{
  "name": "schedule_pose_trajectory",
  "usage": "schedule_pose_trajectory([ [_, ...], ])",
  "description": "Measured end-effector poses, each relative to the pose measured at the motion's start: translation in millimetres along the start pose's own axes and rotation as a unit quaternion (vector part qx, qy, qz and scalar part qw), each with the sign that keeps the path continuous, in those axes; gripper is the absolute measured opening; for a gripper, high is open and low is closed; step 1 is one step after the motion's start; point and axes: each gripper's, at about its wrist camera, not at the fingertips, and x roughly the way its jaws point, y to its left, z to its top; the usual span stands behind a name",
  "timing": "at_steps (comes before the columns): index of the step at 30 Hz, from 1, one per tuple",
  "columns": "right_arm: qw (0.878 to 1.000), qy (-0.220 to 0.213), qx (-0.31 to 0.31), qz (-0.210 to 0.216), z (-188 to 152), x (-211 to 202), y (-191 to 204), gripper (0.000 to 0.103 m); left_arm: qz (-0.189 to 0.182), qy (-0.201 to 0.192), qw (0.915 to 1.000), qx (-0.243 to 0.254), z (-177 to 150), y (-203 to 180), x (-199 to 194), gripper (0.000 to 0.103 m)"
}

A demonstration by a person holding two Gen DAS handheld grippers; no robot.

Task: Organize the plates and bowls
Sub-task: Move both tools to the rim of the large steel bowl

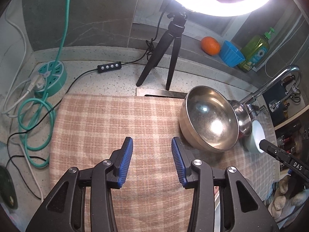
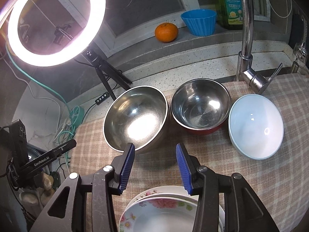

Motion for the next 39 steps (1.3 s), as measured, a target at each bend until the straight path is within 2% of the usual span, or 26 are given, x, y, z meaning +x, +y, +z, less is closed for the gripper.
schedule_pose_trajectory([
  [4, 1.000, -0.015, 0.012, 0.010, 0.1, -0.5, -2.3, 0.041, -0.003, 0.003, 1.0000, 0.006, 3.2, -5.3, 7.9, 0.040],
  [9, 0.999, -0.034, -0.002, -0.002, 1.4, 2.4, 1.8, 0.041, -0.012, 0.005, 0.9998, 0.014, 11.7, -15.7, 20.4, 0.040],
  [14, 1.000, -0.005, -0.004, -0.013, 5.2, 18.3, 4.7, 0.041, -0.022, 0.009, 0.9996, 0.016, 21.7, -25.3, 32.1, 0.040],
  [17, 1.000, 0.017, 0.014, -0.004, 6.9, 28.1, 0.1, 0.041, -0.029, 0.012, 0.9994, 0.013, 26.2, -29.1, 37.8, 0.040],
  [22, 0.998, 0.025, 0.054, 0.016, 9.4, 37.2, -11.4, 0.040, -0.033, 0.018, 0.9992, 0.016, 30.5, -35.5, 46.7, 0.040],
  [28, 0.995, 0.034, 0.091, 0.025, 15.8, 49.7, -23.2, 0.032, -0.038, 0.027, 0.9989, 0.009, 35.2, -37.3, 57.7, 0.037],
  [36, 0.993, 0.047, 0.105, 0.034, 18.7, 63.2, -26.7, 0.026, -0.031, 0.026, 0.9991, 0.015, 43.7, -42.8, 65.6, 0.028],
  [39, 0.993, 0.050, 0.104, 0.035, 18.8, 67.0, -25.9, 0.022, -0.031, 0.028, 0.9990, 0.016, 45.3, -43.7, 68.2, 0.022],
])
